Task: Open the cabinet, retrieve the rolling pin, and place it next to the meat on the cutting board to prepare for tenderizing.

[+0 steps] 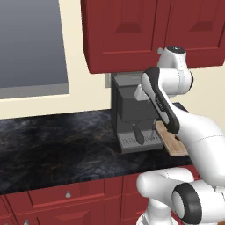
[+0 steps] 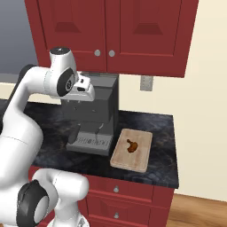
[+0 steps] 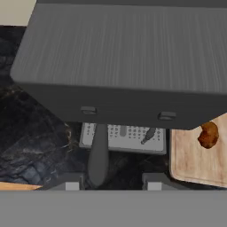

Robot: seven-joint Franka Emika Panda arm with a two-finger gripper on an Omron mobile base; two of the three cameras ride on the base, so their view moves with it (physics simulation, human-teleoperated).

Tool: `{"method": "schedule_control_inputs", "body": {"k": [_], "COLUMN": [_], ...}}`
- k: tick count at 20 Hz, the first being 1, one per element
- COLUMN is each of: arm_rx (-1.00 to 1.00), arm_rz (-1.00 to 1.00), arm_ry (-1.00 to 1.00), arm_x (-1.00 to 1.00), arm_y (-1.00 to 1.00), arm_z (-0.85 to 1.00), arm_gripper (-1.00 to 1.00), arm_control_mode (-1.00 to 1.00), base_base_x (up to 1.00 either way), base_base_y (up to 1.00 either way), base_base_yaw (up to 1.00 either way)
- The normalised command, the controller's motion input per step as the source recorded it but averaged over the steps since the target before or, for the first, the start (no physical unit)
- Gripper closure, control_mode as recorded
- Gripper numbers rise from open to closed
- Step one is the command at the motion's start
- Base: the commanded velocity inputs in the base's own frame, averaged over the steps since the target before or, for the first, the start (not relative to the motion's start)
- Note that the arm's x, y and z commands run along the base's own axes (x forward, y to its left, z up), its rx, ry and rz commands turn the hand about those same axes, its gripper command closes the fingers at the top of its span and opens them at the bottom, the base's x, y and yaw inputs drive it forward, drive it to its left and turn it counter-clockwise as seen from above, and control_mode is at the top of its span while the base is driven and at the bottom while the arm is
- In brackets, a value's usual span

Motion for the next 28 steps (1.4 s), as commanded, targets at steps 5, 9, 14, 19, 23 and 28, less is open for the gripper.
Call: {"method": "schedule_control_inputs", "body": {"k": [5, 9, 14, 19, 23, 28], "arm_rx": [0.00, 0.00, 0.01, 0.01, 0.00, 0.01], "arm_rz": [0.00, 0.00, -0.01, 0.00, -0.01, -0.03], "arm_ry": [0.00, -0.12, -0.30, -0.27, -0.29, -0.32], "arm_x": [0.00, -0.05, -0.17, -0.07, -0.02, -0.02], "arm_y": [0.00, -0.02, -0.32, -0.10, 0.00, -0.01], "arm_z": [0.00, 0.00, 0.04, 0.36, 0.49, 0.52], "arm_gripper": [-1.00, -1.00, -1.00, -1.00, -1.00, -1.00], "arm_control_mode": [-1.00, -1.00, -1.00, -1.00, -1.00, -1.00], "base_base_x": [0.00, 0.00, 0.00, 0.00, 0.00, 0.00], "base_base_y": [0.00, 0.00, 0.00, 0.00, 0.00, 0.00], "base_base_yaw": [0.00, 0.00, 0.00, 0.00, 0.00, 0.00]}}
